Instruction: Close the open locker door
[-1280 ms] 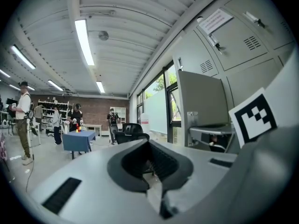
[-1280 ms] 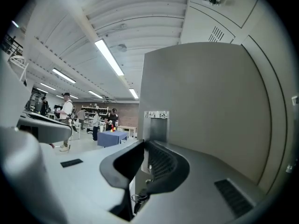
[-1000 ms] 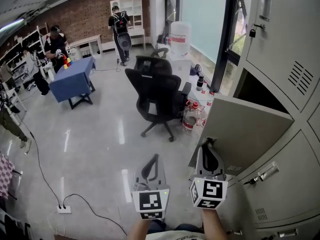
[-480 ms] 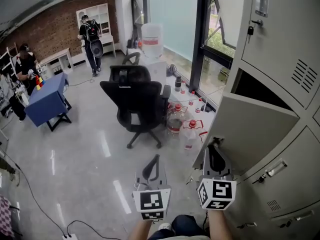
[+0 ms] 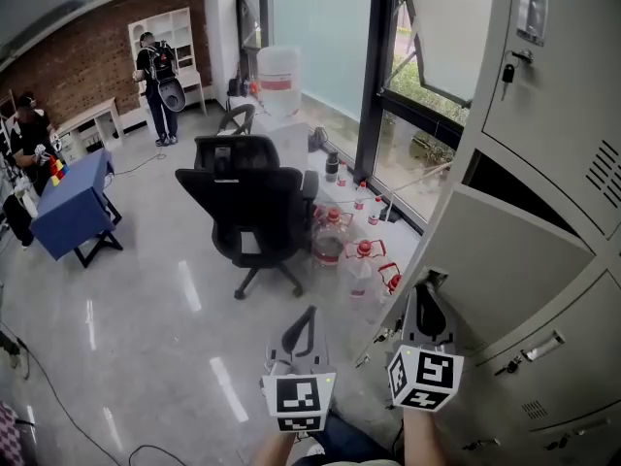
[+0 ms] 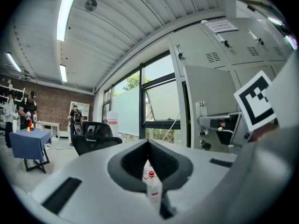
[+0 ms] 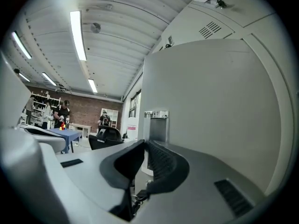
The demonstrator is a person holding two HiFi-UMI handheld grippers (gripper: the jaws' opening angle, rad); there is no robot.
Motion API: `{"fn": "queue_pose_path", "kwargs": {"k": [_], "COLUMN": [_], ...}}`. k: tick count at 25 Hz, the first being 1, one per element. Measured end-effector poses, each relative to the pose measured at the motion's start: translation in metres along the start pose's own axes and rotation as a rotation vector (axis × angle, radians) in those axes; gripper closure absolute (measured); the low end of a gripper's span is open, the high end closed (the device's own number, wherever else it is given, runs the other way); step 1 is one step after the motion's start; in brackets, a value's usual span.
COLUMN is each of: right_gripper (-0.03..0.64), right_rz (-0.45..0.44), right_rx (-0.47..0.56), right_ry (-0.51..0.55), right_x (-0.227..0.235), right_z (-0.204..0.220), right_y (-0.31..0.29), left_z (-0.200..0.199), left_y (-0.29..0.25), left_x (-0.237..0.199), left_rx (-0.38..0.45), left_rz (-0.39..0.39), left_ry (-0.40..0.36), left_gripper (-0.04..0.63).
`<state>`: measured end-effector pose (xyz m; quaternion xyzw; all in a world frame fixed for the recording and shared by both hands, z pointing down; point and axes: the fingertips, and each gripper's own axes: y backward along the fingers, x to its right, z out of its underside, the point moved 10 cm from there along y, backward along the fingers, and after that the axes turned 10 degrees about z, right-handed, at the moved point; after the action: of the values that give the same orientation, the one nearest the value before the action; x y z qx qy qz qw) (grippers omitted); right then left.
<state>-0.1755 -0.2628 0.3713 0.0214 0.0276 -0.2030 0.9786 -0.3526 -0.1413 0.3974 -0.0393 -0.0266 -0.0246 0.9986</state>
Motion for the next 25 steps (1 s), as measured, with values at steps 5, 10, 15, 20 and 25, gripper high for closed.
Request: {"fn": "queue_pose_path", "kwargs": {"k": [5, 10, 15, 20, 25], "right_gripper": [0.577, 0.577, 0.577, 0.577, 0.577], "right_rz": [0.068, 0.149, 0.224, 0.307, 0.376], "right_rx": [-0.008, -0.008, -0.032, -0.026, -0.053], "right_ry": [0.001, 0.012, 0.014, 0.009, 0.015], "right_x": [0.003, 0.004, 0.007, 0.008, 0.007], "right_z": [0.000, 0.000, -0.001, -0.001, -0.002], "right_y": [-0.023, -0.040, -0.056, -0.070, -0.081], "left_z": [0.001, -0.008, -0.015, -0.022, -0.027], "left_y": [-0.037, -0.081, -0.128, -0.164, -0.186], "left_x": [-0.018, -0.028, -0.039, -0.045, -0.044], "left_rx": [0.006, 0.017, 0.041, 0.059, 0.060], "left_rz": [0.053, 0.137, 0.246, 0.327, 0.393], "left_ry": [0.000, 0.012, -0.047, -0.063, -0.055], "left_gripper": [0.597, 0.597, 0.597, 0.598, 0.597]}}
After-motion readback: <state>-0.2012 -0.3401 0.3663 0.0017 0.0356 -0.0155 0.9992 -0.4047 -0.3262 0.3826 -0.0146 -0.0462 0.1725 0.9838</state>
